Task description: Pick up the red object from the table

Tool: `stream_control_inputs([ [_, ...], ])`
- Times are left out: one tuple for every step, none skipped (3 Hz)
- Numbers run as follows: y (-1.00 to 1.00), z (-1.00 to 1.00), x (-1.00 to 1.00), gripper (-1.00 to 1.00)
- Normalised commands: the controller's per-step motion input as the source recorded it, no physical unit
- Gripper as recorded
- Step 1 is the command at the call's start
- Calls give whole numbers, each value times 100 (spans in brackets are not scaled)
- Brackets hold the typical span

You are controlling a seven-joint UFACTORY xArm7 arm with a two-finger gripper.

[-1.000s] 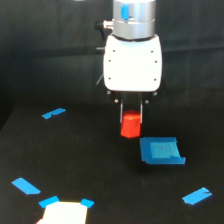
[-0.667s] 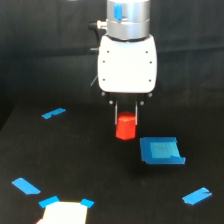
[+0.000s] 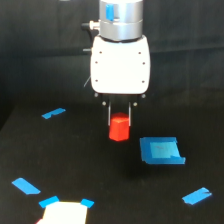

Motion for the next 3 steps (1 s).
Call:
stream_control_inputs([
  [15,39,-37,-100],
  [-14,19,-41,-78],
  [-40,7,9,-100],
])
